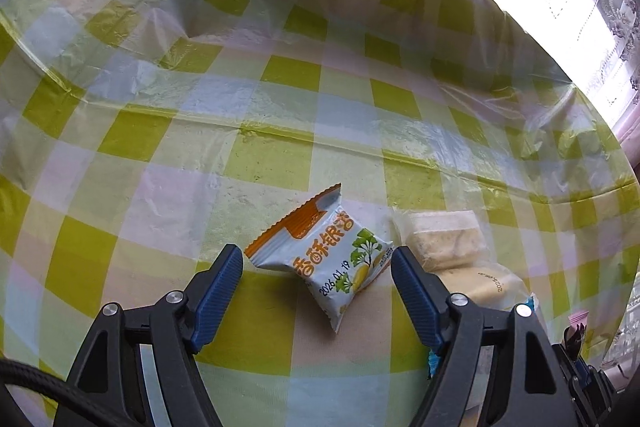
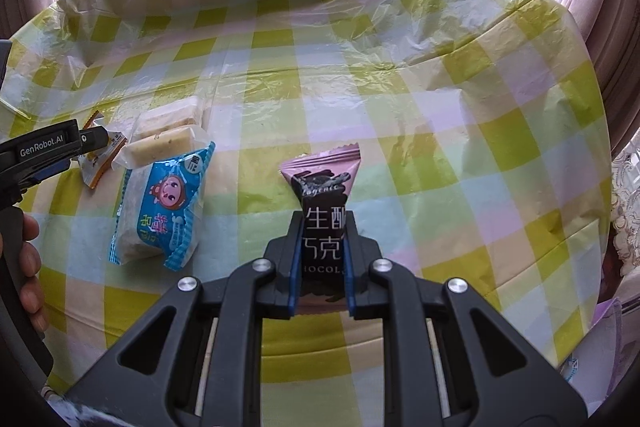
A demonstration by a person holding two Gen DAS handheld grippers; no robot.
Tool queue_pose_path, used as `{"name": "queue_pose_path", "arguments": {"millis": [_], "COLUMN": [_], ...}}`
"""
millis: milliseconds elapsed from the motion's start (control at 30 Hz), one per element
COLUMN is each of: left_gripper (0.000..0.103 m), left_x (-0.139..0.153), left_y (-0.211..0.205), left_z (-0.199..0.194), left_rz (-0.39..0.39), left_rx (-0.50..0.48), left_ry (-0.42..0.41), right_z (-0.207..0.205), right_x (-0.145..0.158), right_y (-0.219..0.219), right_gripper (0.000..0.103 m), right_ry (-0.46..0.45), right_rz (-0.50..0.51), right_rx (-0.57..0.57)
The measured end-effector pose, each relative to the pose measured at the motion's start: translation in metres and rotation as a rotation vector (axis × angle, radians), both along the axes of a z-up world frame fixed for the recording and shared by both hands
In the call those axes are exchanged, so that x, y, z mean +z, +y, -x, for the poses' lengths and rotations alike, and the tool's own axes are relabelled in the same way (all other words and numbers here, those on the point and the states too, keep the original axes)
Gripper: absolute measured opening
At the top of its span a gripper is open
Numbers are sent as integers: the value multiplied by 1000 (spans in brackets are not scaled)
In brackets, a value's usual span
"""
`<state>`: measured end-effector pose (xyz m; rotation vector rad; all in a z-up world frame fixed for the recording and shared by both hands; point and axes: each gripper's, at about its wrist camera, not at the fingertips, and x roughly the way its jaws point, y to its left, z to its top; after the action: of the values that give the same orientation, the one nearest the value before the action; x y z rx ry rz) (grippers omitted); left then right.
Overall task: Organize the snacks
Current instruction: 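Grasp the small orange-labelled packet with the left tool while the right tool grasps the chocolate bar, then carry the orange-labelled packet and chocolate bar over the white box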
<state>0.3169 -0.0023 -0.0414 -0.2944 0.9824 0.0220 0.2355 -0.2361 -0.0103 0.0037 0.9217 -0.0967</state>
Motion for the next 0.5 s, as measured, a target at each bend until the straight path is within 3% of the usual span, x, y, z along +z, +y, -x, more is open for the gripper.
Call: {"name": "queue_pose_path", "arguments": {"millis": [33, 133, 200, 233, 333, 500], "left_gripper": [76, 52, 20, 14, 8, 6], "left_x": [-2, -3, -3, -3, -3, 0], "left_y": [-4, -17, -18, -16, -10, -2], "left_z": [-2, -5, -4, -3, -1, 12], "left_rz": [-11, -98, -142, -157, -138, -118], "left_rx": [-8, -40, -34, -32, -30, -37], "left_ry": [12, 18, 22, 26, 24, 13], "right_z": [1, 2, 4, 5, 9, 22], "right_x": [1, 2, 3, 3, 3, 6], "right_y": [-1, -2, -2, -2, 1, 10], "right_gripper": [20, 20, 20, 20, 20, 20], "right_ry": [-2, -1, 3, 13, 42, 47], "right_rz": [5, -15, -53, -84, -163, -206], "right_rx": [-4, 2, 22, 33, 72, 113]}}
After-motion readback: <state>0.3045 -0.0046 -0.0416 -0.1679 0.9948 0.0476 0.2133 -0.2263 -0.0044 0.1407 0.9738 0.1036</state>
